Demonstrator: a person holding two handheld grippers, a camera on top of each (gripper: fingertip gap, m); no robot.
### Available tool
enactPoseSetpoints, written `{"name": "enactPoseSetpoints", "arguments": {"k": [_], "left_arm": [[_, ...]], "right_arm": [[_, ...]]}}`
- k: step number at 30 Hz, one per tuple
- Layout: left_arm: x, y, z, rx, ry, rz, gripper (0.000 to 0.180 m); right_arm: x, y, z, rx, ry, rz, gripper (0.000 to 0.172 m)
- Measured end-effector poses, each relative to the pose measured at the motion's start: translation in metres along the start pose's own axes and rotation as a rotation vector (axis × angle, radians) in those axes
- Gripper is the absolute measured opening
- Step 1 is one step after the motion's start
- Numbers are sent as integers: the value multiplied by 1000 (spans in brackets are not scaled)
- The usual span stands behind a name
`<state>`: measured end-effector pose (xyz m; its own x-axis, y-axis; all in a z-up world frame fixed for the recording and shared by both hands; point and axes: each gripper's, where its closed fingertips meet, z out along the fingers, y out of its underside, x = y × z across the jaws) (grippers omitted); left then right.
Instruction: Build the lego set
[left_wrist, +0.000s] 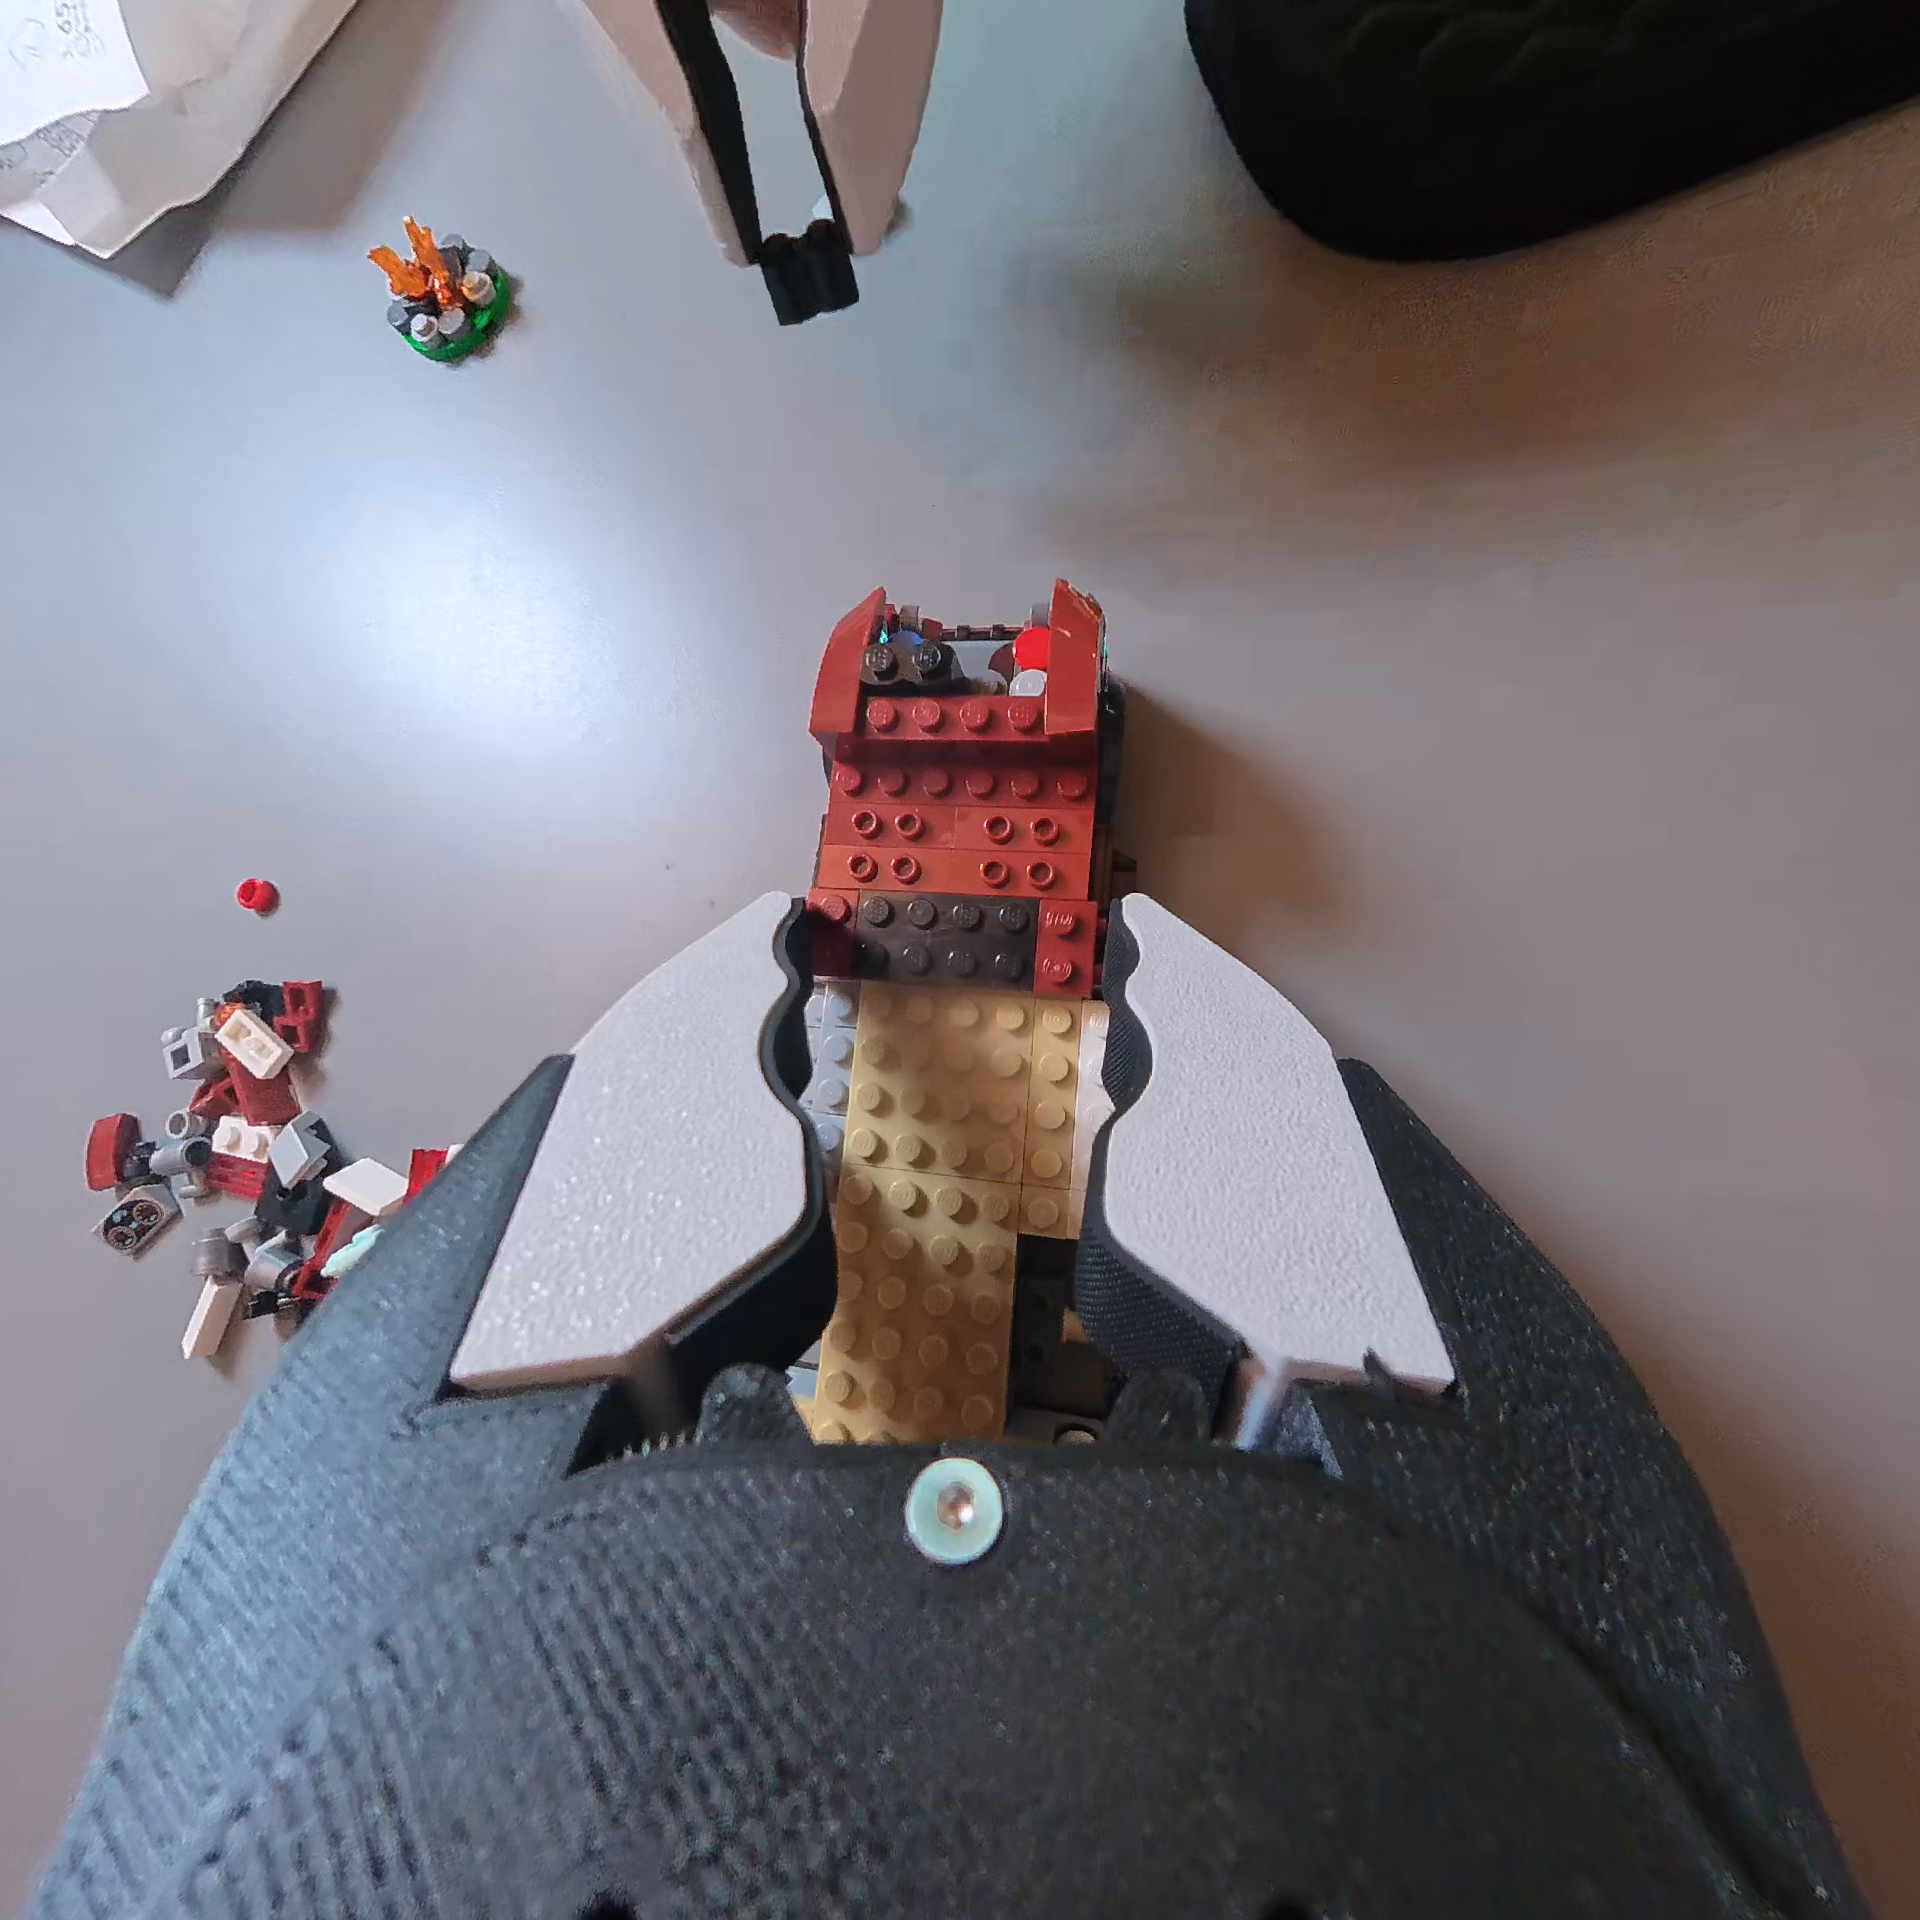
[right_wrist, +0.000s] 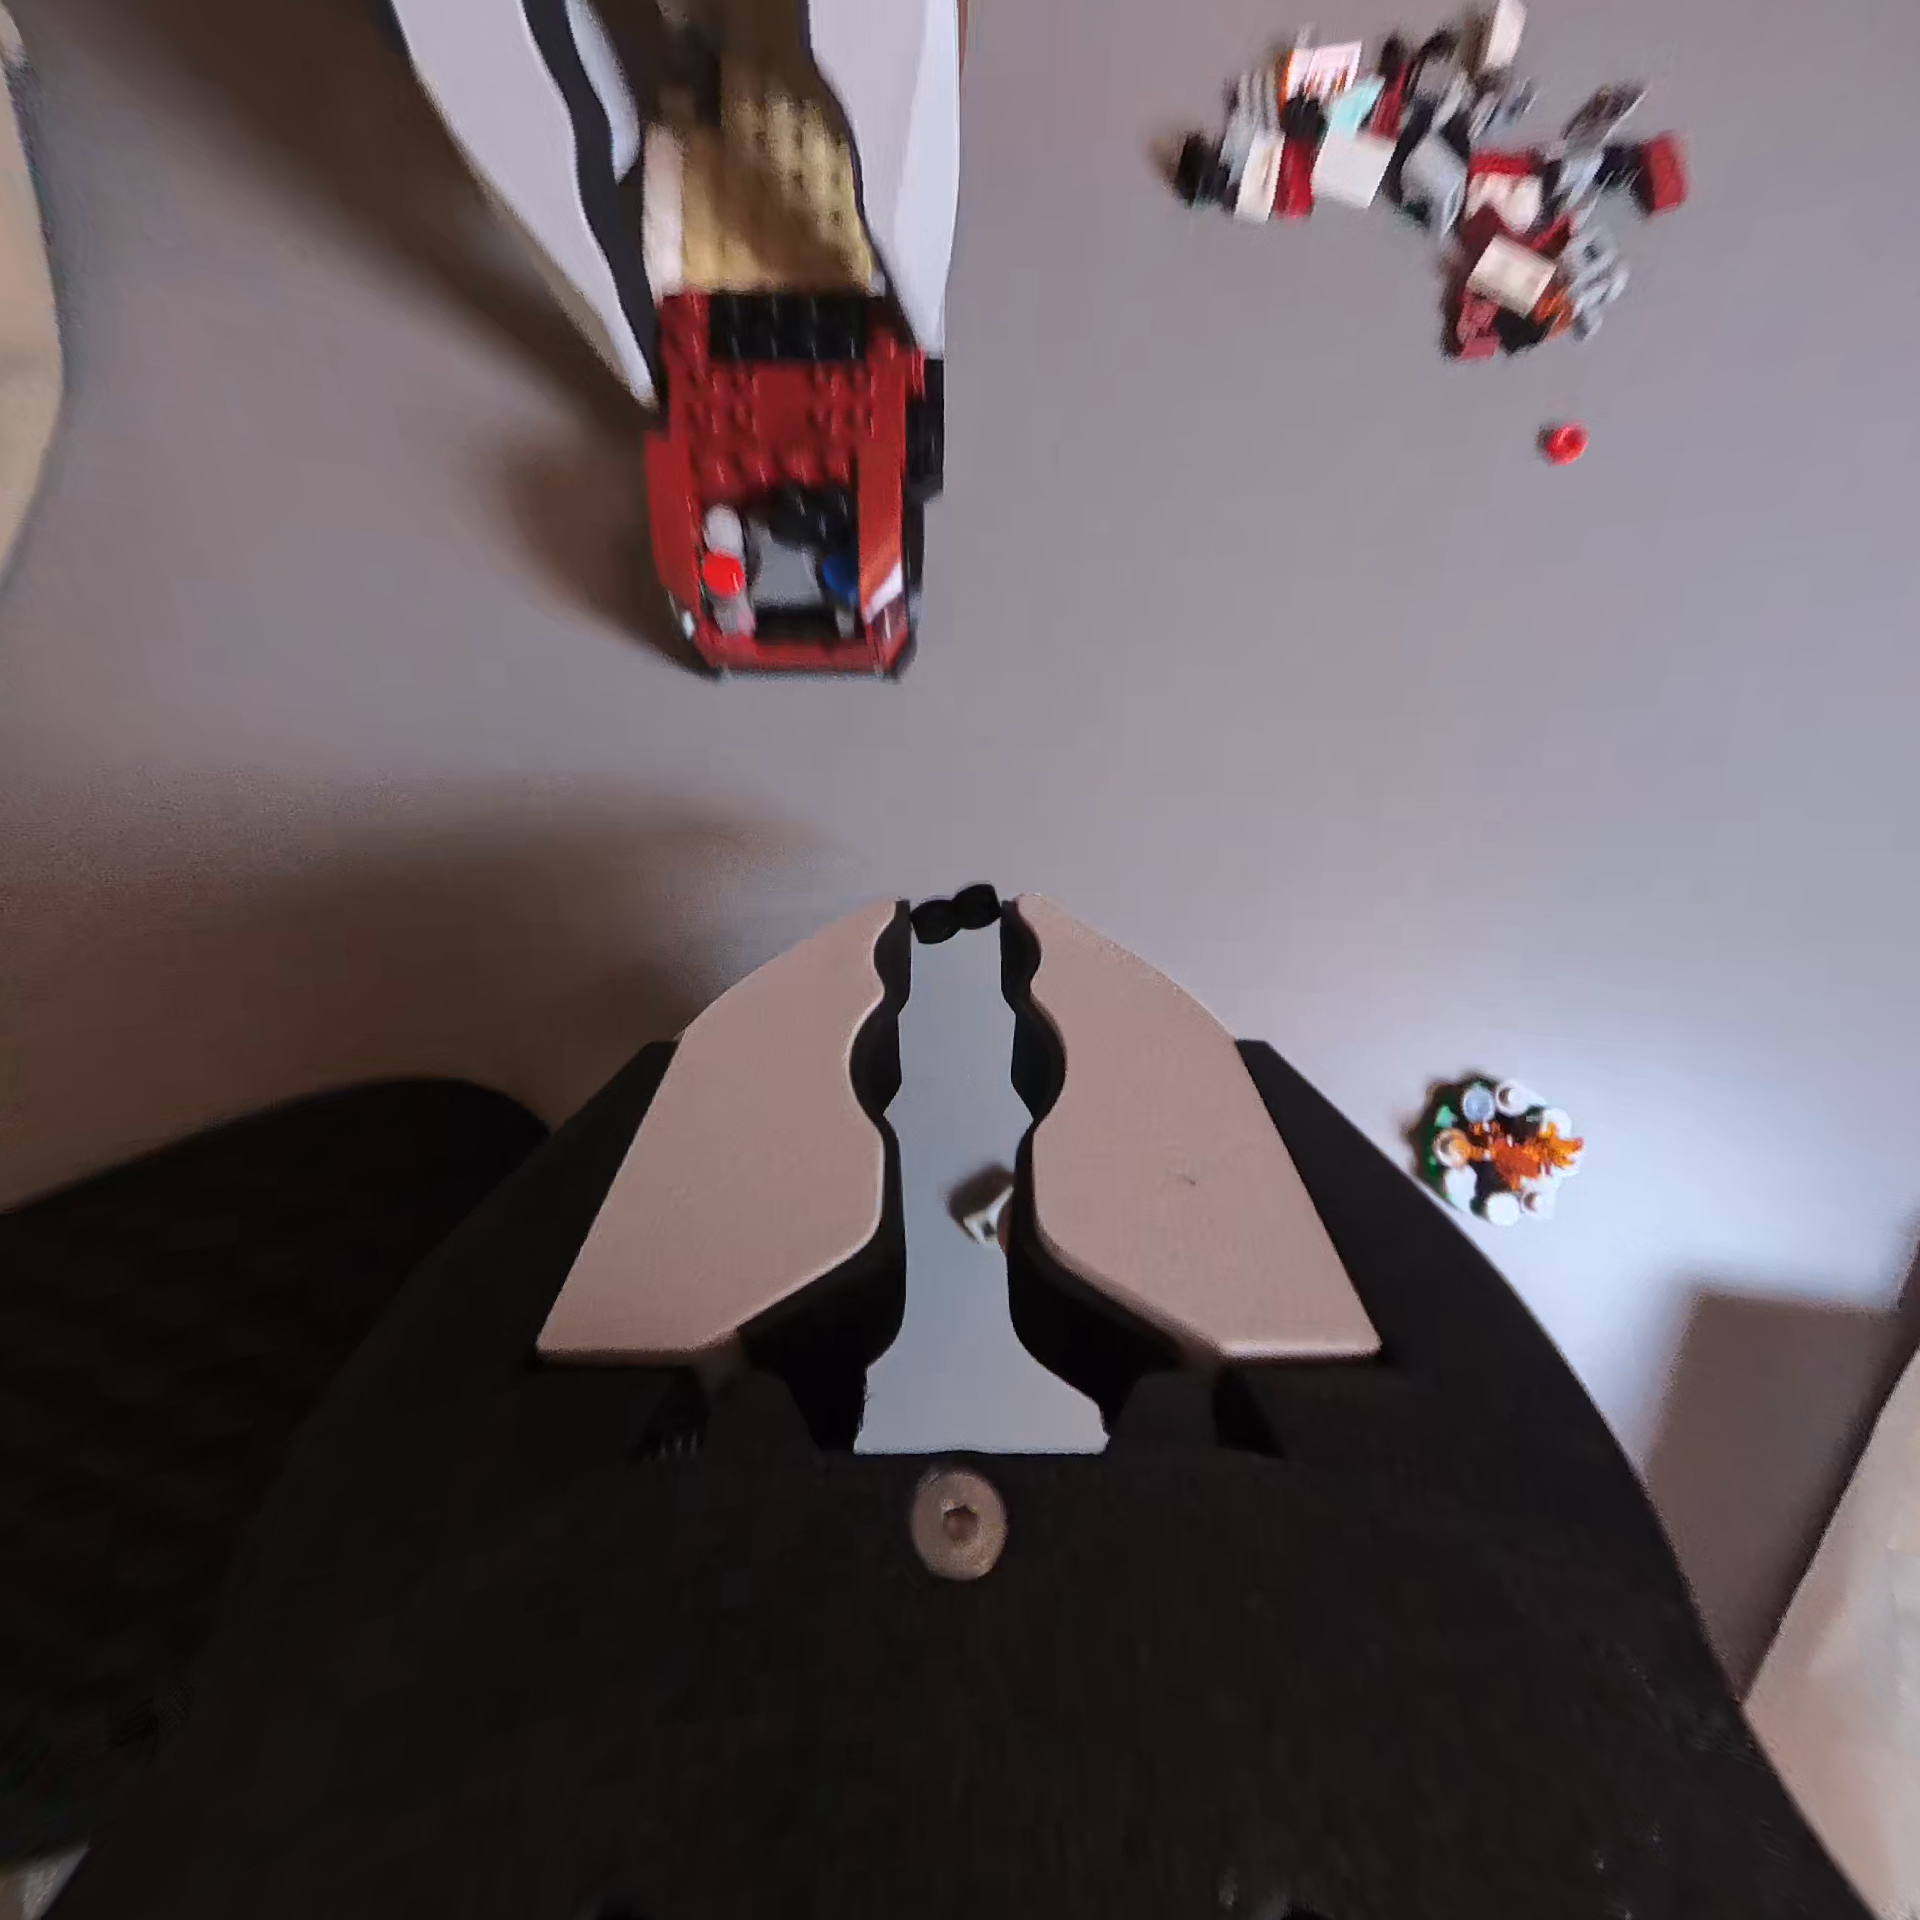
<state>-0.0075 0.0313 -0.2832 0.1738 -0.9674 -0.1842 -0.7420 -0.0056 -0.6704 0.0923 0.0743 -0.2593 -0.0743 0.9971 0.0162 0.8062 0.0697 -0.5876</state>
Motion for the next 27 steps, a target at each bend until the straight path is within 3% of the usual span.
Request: {"name": "enactPoseSetpoints", "arguments": {"k": [6,12,27], "left_arm": [[-2,-6,7,-33,-83,-85,54],[-2,-9,9,-35,-117,-134,55],[-2,-8,8,-18,-107,-121,55]], "right_arm": [[-24,-51,15,125,71,169,17],[-34,-50,33,86,70,264,17],[-32,-50,35,-15,91,190,17]]}}
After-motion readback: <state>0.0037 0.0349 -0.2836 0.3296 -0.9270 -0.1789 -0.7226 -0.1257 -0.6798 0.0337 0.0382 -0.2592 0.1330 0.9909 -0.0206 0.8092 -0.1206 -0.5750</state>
